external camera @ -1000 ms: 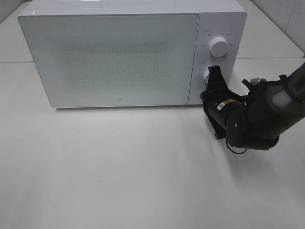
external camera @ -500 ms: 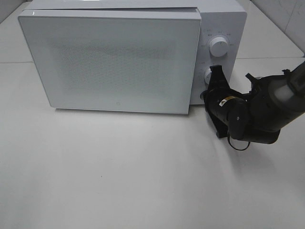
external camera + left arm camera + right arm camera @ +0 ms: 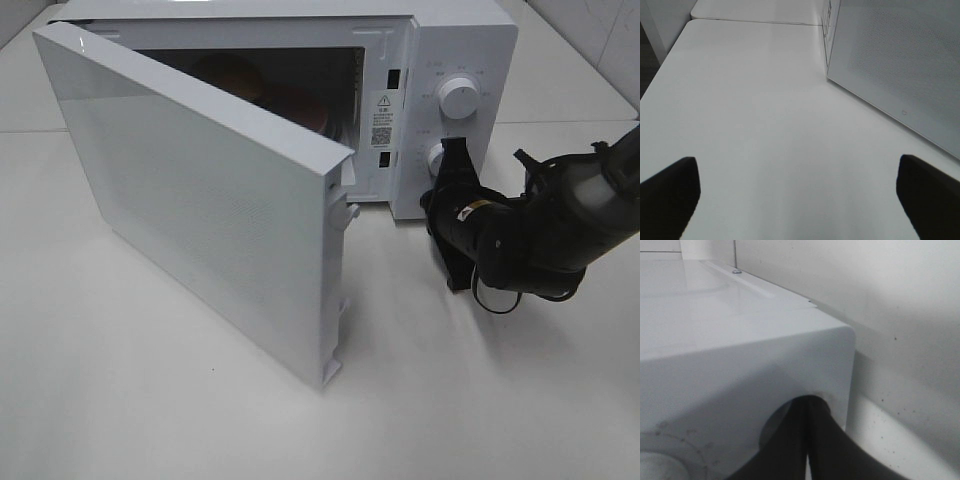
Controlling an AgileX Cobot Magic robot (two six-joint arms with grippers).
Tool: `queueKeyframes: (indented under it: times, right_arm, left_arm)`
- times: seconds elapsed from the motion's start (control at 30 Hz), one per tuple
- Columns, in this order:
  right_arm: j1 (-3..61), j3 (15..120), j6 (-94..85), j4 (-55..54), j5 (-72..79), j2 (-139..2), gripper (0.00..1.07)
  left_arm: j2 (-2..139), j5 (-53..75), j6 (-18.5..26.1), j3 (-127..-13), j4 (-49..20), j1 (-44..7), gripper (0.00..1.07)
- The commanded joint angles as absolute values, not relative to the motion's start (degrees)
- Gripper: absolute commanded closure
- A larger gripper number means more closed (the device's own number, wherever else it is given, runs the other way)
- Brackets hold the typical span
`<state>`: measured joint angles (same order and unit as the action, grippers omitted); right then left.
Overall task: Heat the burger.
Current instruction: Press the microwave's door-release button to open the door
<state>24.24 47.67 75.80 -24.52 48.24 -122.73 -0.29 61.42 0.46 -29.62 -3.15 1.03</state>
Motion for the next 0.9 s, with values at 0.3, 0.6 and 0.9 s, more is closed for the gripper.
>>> queueKeyframes:
  times: [0.3,0.6,0.9]
  right_arm:
    - [22.46,50.13,77.52,-21.89,55.75,-120.26,1.07]
    - [23.15,46.52,80.16,-20.28,54.83,-119.75,1.07]
    - [23.84,43.60,80.73,-19.25,54.37,-119.75,1.07]
  left_arm:
    - [-0.46,61.42,0.00,-29.68,-3.15,0.80,0.06]
    - [-0.46,61.42,0.00,-29.68,-3.15,0.80,0.06]
    - [-0.46,61.42,0.00,-29.68,-3.15,0.80,0.06]
